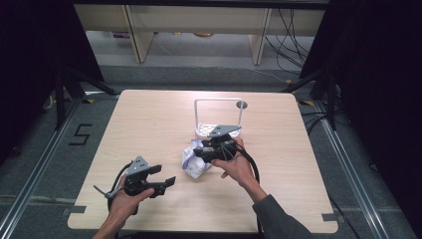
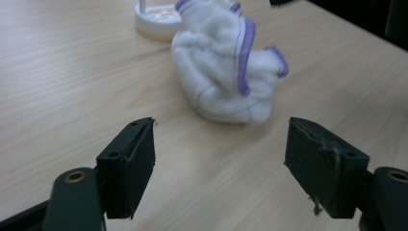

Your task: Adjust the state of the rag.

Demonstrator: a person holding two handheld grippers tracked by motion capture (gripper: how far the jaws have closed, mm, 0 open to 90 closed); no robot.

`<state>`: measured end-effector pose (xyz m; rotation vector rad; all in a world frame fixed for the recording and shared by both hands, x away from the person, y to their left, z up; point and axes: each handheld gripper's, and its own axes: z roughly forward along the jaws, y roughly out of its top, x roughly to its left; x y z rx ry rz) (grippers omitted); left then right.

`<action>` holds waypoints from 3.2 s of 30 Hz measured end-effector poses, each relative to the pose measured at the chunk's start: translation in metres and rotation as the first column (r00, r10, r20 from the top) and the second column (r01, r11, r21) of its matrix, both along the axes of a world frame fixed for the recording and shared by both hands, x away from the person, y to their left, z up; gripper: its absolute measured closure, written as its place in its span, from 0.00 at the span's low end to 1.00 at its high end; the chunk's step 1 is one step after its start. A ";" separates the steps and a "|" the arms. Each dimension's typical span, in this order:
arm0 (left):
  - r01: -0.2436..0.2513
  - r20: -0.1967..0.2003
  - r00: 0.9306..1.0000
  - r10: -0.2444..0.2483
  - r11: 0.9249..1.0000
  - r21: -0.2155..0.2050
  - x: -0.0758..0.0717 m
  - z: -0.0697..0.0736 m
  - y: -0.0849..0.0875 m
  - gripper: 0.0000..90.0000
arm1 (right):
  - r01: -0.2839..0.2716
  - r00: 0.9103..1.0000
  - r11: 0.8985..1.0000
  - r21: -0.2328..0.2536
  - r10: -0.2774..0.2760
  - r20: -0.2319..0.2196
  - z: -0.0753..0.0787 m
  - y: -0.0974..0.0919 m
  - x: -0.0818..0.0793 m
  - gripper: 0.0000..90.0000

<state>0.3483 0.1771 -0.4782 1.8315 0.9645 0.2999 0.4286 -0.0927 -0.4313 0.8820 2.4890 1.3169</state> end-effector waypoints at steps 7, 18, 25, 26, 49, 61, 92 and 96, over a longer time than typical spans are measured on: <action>0.024 0.046 0.999 -0.026 0.998 0.054 0.016 0.018 -0.023 0.39 | 0.063 0.998 0.995 -0.076 -0.063 0.000 -0.003 -0.034 -0.017 0.57; 0.014 0.086 0.996 -0.031 0.980 0.197 0.049 0.014 -0.048 0.93 | 0.184 0.982 0.981 -0.068 -0.186 -0.027 -0.022 -0.085 -0.013 0.53; -0.029 0.076 0.997 0.021 0.993 0.114 0.048 0.018 -0.003 0.96 | 0.137 0.990 0.987 -0.089 -0.139 -0.023 -0.024 -0.072 -0.009 0.55; -0.025 0.064 0.998 0.018 0.994 0.103 0.049 0.017 0.002 0.96 | 0.122 0.992 0.988 -0.097 -0.124 -0.007 -0.025 -0.068 -0.007 0.55; -0.051 -0.002 0.999 0.051 0.995 0.086 0.061 -0.010 0.040 0.94 | 0.049 0.999 0.993 -0.111 -0.048 0.010 -0.042 0.024 0.062 0.78; -0.031 -0.019 0.999 0.032 0.998 0.054 0.059 -0.010 0.045 0.95 | 0.055 0.994 0.997 -0.061 -0.048 0.100 0.000 -0.031 0.027 0.98; 0.064 -0.042 0.997 -0.061 0.996 0.069 0.045 0.017 -0.014 0.41 | 0.177 0.984 0.981 -0.079 -0.179 -0.022 -0.011 -0.122 -0.028 0.53; 0.136 -0.069 0.989 -0.133 0.990 0.043 0.031 0.021 -0.043 0.37 | 0.132 0.989 0.991 -0.024 -0.133 -0.057 -0.009 -0.115 -0.045 0.52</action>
